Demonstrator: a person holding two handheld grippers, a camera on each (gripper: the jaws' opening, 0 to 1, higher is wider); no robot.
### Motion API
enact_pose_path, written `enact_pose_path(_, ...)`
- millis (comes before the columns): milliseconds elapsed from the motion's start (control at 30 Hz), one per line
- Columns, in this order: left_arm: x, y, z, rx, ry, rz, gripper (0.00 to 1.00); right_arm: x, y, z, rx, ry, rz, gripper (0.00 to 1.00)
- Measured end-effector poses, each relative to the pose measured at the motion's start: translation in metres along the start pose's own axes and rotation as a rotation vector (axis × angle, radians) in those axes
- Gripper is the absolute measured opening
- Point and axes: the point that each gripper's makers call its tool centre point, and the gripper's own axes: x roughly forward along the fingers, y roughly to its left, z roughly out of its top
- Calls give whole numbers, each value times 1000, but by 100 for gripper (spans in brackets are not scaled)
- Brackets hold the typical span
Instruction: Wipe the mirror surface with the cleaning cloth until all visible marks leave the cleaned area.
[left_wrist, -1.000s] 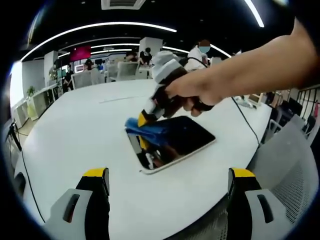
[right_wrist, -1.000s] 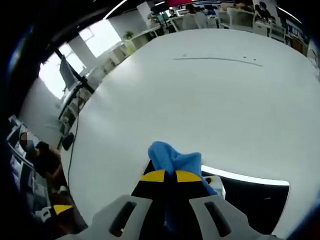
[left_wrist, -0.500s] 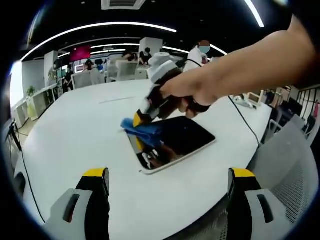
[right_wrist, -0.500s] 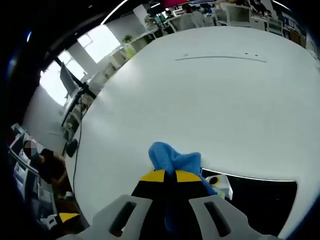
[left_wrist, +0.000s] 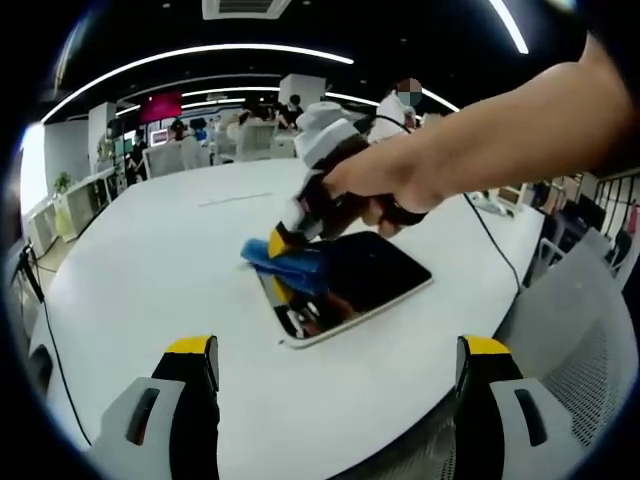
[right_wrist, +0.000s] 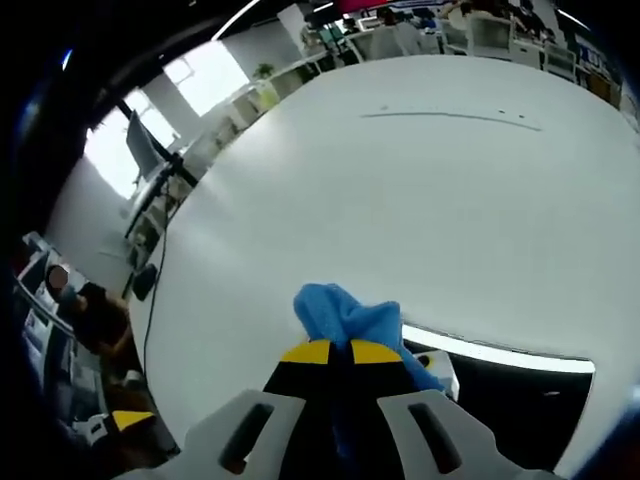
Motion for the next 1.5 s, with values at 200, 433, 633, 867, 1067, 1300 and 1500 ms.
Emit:
enact_pose_path(200,0,0,1,0,-1,0,99,2,0,-4,-11,7,0,0)
enact_pose_path(433,0,0,1,-1,-6,2,99,-1,5,-11,-25,9,0,0)
enact_pose_path(633,0,1,2,-3,-14,6,99,-6,11,-19,-43,11,-8,0)
enact_pose_path(867,-1,0,4,-4,-17,7,99,-9,14,-28,-43,19,0,0)
enact_pose_path(1067,0,0,4,-3,-18,7,99,-12,19,-34,-47,24,3,0)
enact_pose_path(1300,-1,0,4,-4,-20,7,99,-10,18,-34,-51,22,2,0)
enact_pose_path(1500,-1,0,4,-3,-19,9,99,-9,18,-34,-68,23,0,0)
